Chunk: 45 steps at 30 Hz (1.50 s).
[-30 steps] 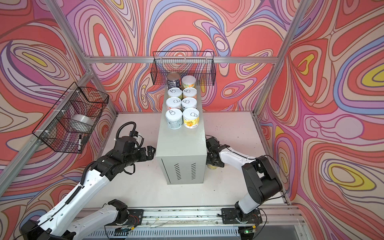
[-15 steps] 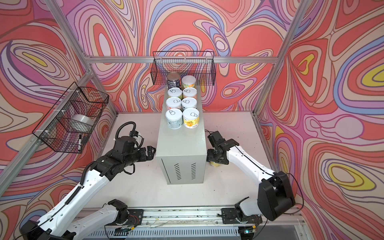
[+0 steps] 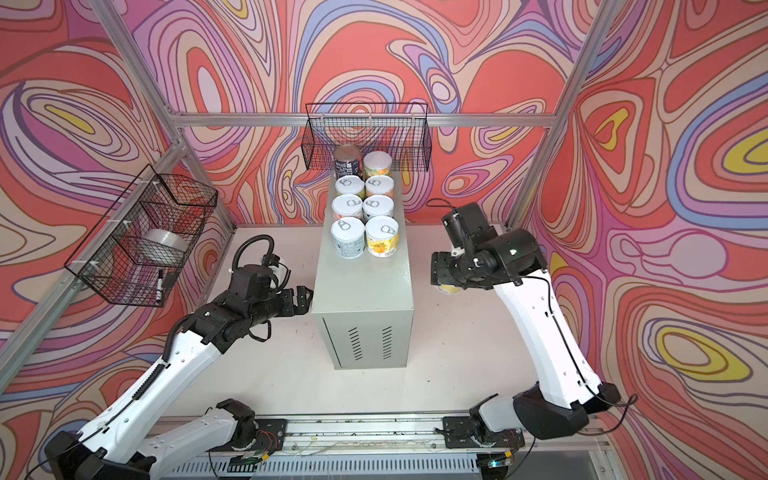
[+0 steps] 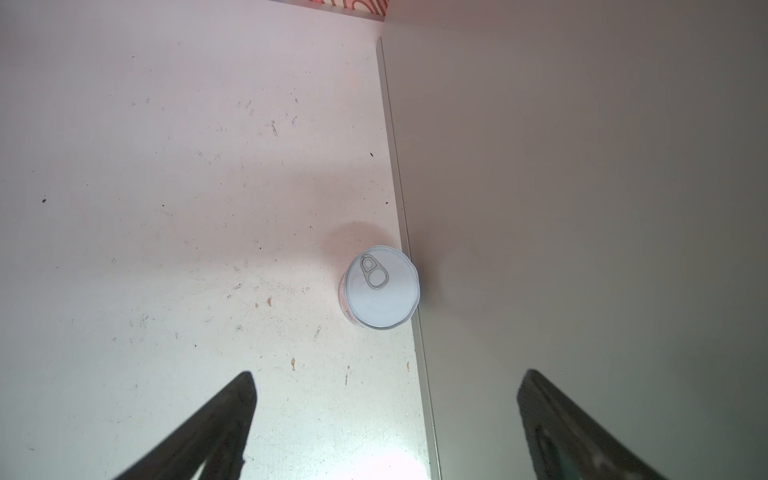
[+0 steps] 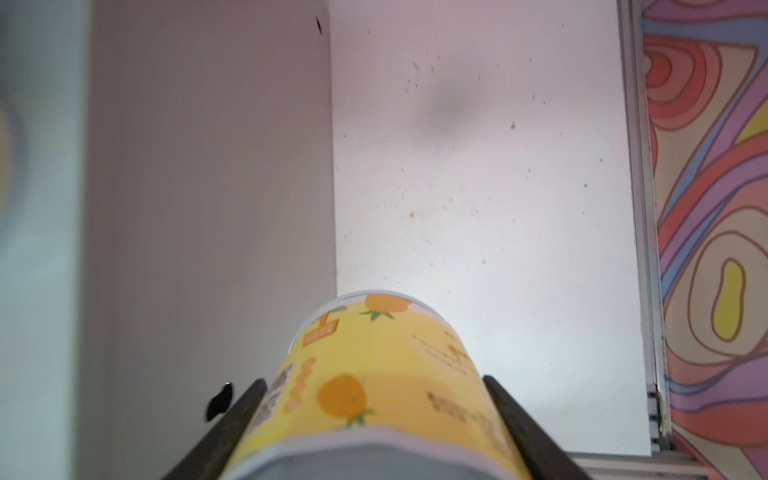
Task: Place and organize the canned foods onto the counter
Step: 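Lift the yellow-labelled can with the right gripper up over the cabinet top, then set the yellow-labelled can at the near end of the cabinet top, open right gripper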
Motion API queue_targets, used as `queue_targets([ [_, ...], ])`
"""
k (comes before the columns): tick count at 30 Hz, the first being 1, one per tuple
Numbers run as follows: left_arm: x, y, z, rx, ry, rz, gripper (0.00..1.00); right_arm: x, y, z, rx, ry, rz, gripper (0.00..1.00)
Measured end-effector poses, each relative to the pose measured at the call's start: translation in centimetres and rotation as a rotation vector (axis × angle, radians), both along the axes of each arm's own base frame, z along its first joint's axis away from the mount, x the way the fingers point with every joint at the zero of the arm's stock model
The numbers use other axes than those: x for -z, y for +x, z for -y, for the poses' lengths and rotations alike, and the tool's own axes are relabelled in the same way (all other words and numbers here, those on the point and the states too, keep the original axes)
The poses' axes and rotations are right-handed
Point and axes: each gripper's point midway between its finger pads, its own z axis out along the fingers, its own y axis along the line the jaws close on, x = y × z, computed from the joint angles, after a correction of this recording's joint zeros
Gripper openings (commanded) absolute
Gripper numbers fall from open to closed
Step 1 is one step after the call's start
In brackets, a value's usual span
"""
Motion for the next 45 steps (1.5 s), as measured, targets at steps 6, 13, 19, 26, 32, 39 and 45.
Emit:
queue_targets([
  [6,0.0,0.1,-0.1,-0.002,0.002,-0.001,0.99,-3.8,0.1,-1.7,-0.06,0.097,0.059,0.0],
  [13,-0.3,-0.1,-0.1,-0.001,-0.004,0.01,0.99,-6.1,0.2,-3.4,-0.115,0.17,0.104,0.0],
  [19,-0.3,-0.1,0.0,0.005,-0.012,0.007,0.98,-5.4,-0.5,-5.0,-0.165,0.174,0.073,0.0],
  [26,-0.3,-0.2,0.2,0.012,-0.018,0.004,0.99,-5.8,-1.0,-7.7,-0.234,0.192,0.09,0.0],
  [32,-0.3,-0.2,0.2,0.012,-0.019,0.005,0.99,-6.0,-1.1,-11.5,-0.313,0.149,0.115,0.0],
  [39,-0.7,-0.3,0.1,0.012,-0.024,0.015,0.99,-4.6,-0.5,-12.5,-0.303,0.085,0.101,0.0],
  [45,-0.7,-0.3,0.1,0.013,-0.024,0.014,0.99,-3.8,-0.8,-12.8,-0.307,0.046,0.089,0.0],
])
